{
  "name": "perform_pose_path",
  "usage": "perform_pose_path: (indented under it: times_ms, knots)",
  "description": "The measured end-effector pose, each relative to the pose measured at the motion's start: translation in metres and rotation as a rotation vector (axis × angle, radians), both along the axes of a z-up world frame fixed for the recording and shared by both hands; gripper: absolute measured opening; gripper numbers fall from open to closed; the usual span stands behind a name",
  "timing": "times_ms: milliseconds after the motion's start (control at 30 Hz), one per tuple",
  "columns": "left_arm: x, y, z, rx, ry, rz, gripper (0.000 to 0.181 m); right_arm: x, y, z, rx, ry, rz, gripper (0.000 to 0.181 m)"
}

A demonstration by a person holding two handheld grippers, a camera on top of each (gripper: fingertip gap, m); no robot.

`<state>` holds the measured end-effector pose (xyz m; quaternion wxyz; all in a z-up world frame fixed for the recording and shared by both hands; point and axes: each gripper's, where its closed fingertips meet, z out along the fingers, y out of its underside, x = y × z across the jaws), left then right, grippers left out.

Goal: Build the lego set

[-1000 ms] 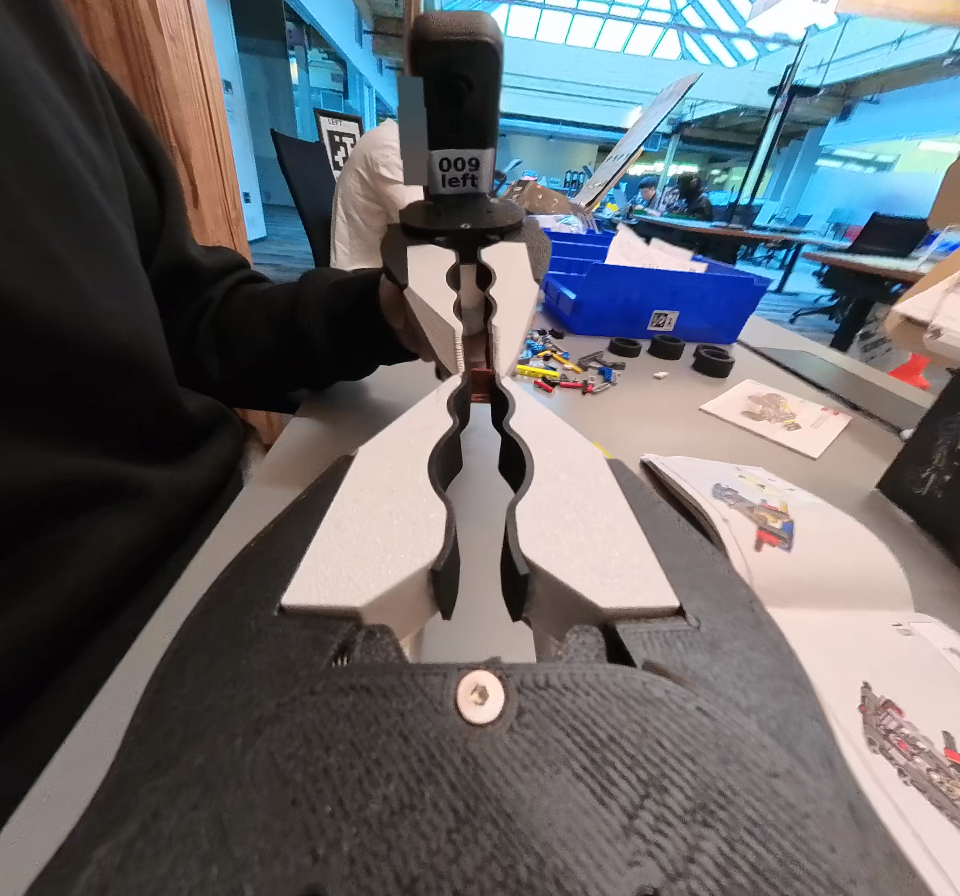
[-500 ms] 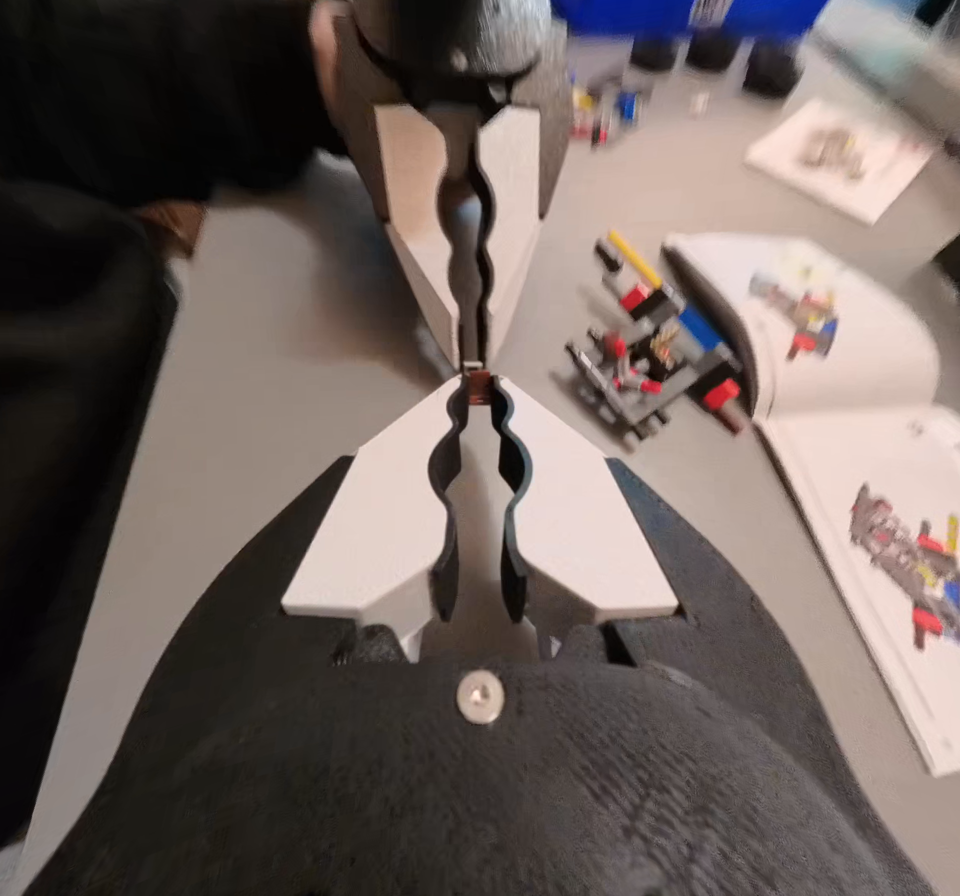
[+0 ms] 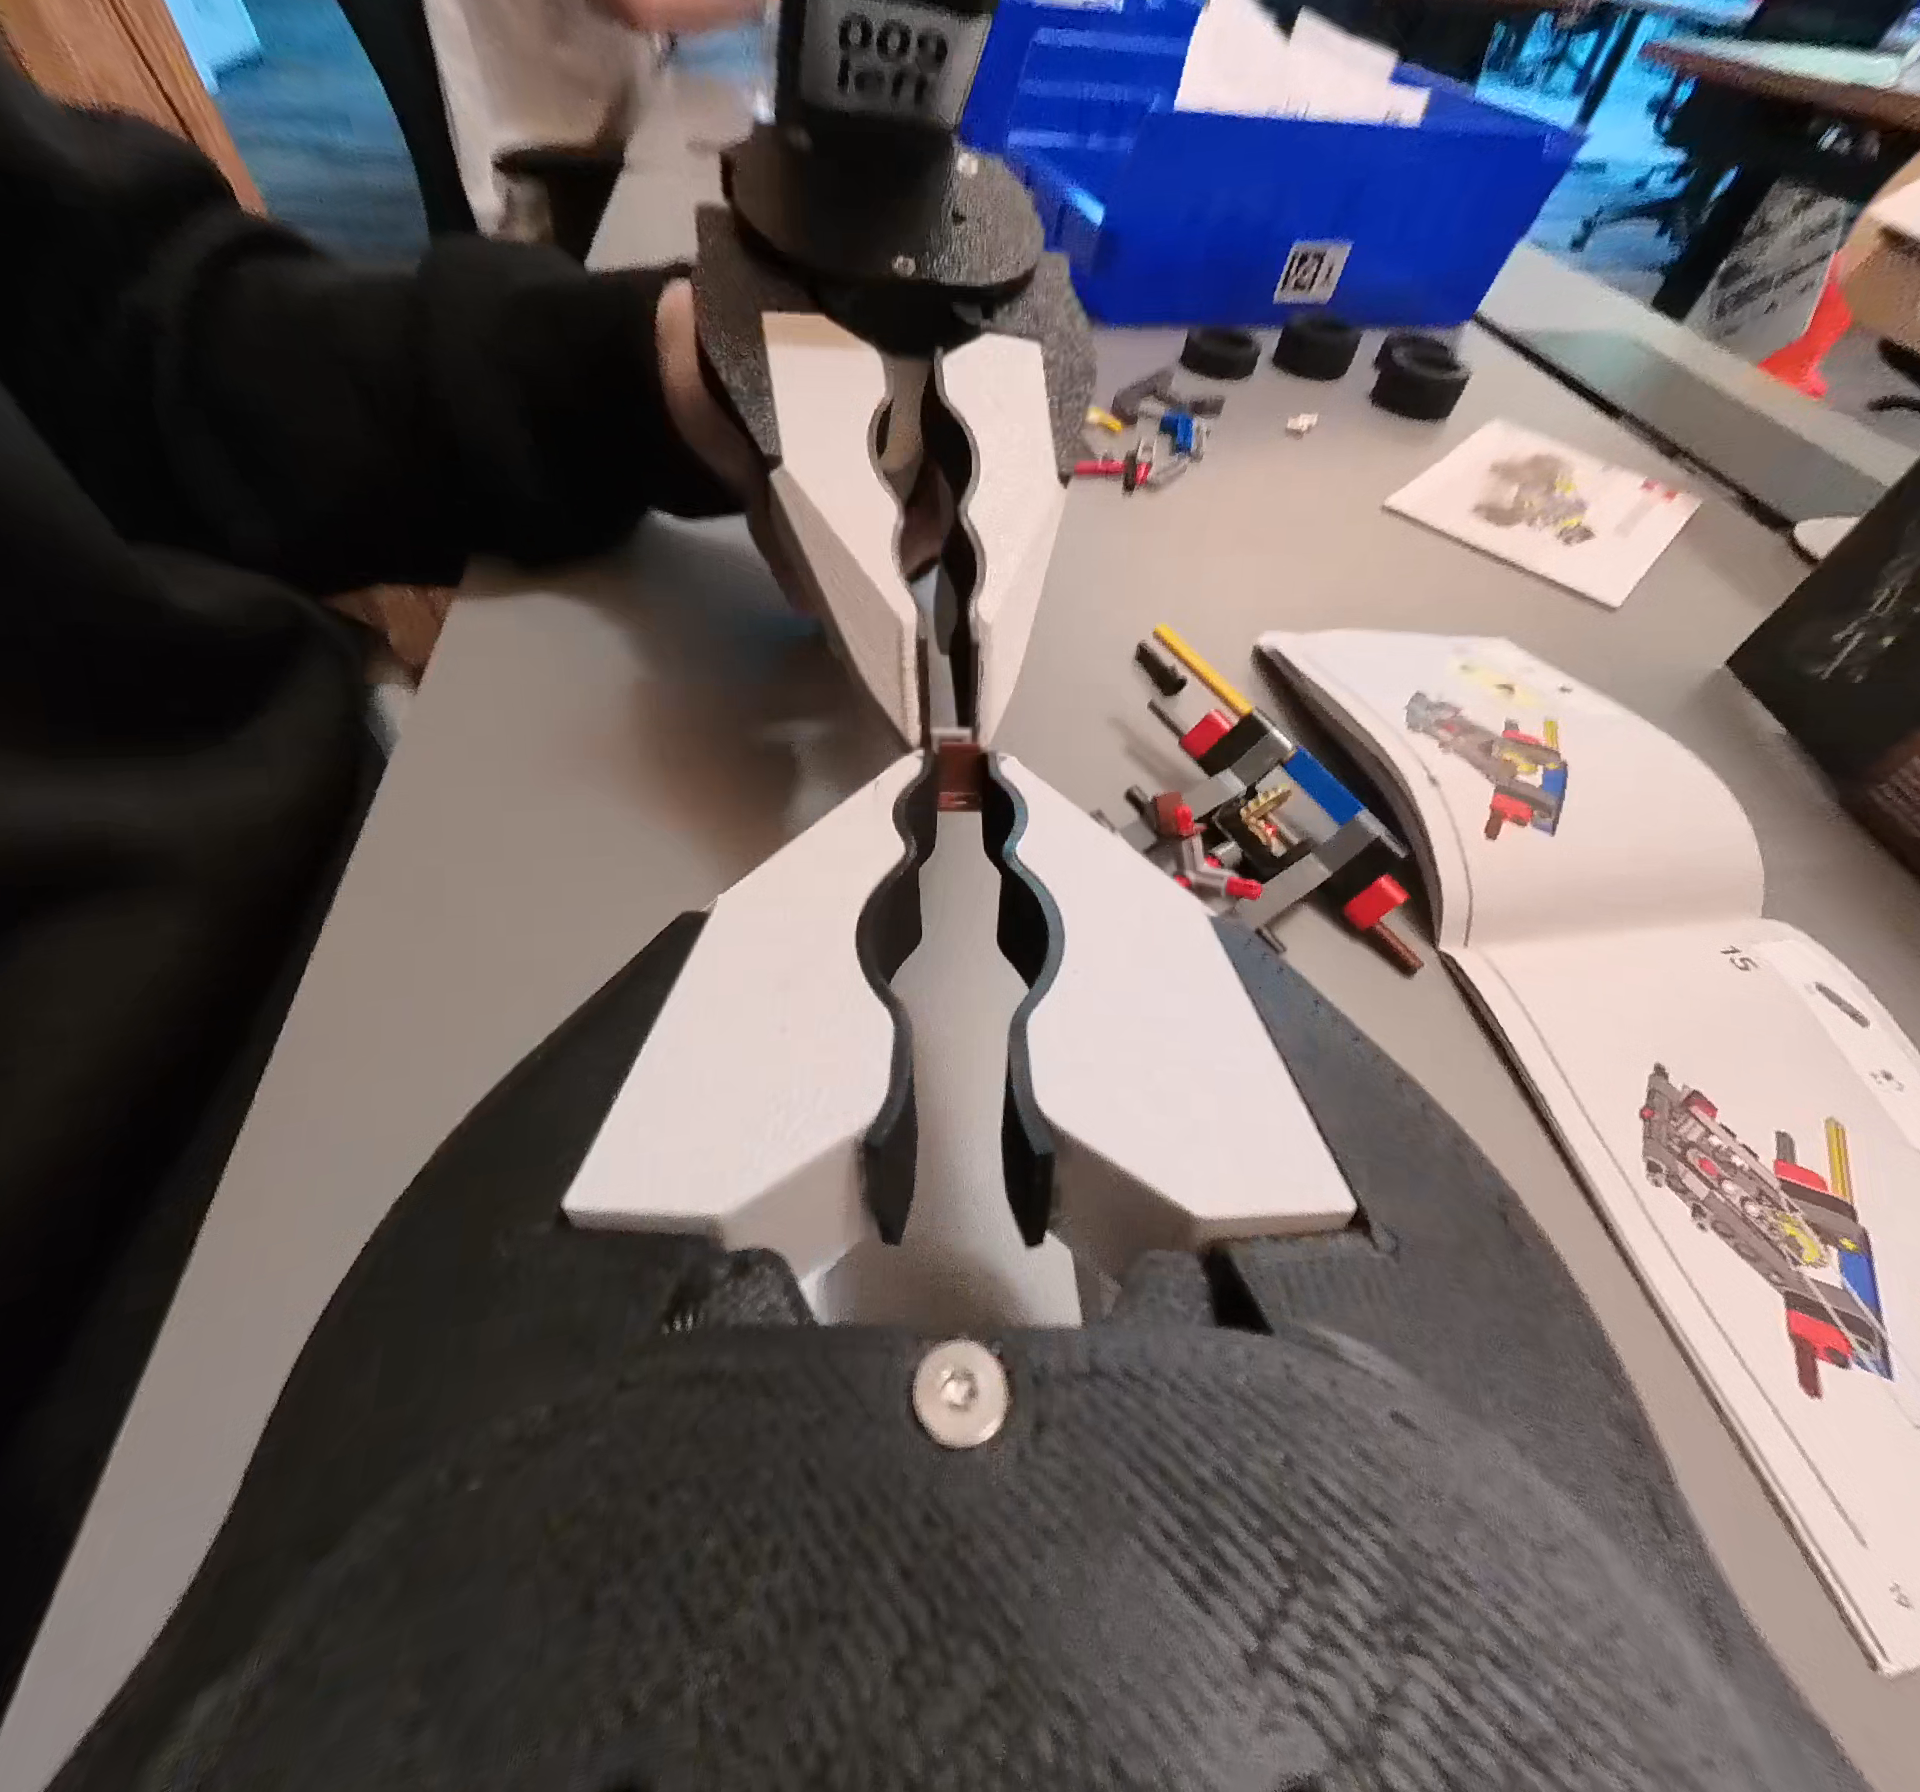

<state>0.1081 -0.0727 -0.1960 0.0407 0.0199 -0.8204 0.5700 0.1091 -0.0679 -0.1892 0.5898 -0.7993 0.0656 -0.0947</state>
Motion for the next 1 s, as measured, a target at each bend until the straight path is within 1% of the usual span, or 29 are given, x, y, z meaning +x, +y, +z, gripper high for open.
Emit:
perform_pose_path:
  times_ms: [33,133,233,267,300,367,433,467,567,633,833,900,1000]
  knots:
    - [0.001,0.001,0.007,-0.040,0.020,0.002,0.005,-0.001,0.000,0.005,0.037,0.013,0.010,0.005]
    - [0.003,0.003,0.016,-0.091,0.039,0.016,0.005,-0.003,0.001,0.019,0.139,0.040,0.026,0.006]
    - [0.002,0.003,0.016,-0.099,0.040,0.007,0.005,-0.005,0.003,0.019,0.145,0.045,0.036,0.005]
    - [0.001,0.004,0.013,-0.080,0.042,0.003,0.005,-0.006,0.003,0.014,0.109,0.062,0.039,0.005]
    - [0.004,0.006,0.006,-0.029,0.030,0.015,0.005,-0.004,0.002,0.004,0.034,0.081,0.018,0.005]
    - [0.011,0.015,-0.016,0.130,-0.037,0.048,0.005,-0.002,-0.003,-0.025,-0.172,0.094,-0.006,0.006]
    - [0.014,0.021,-0.033,0.258,-0.089,0.057,0.005,0.000,-0.007,-0.049,-0.318,0.096,-0.031,0.005]
    - [0.013,0.021,-0.037,0.282,-0.094,0.054,0.005,-0.001,-0.006,-0.056,-0.350,0.100,-0.025,0.005]
    - [0.007,0.016,-0.041,0.269,-0.062,0.030,0.005,-0.004,-0.005,-0.065,-0.408,0.099,-0.015,0.006]
    - [0.005,0.014,-0.044,0.277,-0.060,0.019,0.005,-0.008,-0.005,-0.066,-0.408,0.118,0.000,0.006]
    - [0.003,0.013,-0.044,0.273,-0.056,0.013,0.005,-0.009,-0.011,-0.066,-0.403,0.140,-0.017,0.020]
    - [0.003,0.013,-0.044,0.271,-0.055,0.012,0.005,-0.009,-0.011,-0.065,-0.404,0.138,-0.022,0.019]
    - [0.004,0.014,-0.044,0.266,-0.046,0.014,0.005,-0.008,-0.002,-0.050,-0.348,0.071,-0.027,0.015]
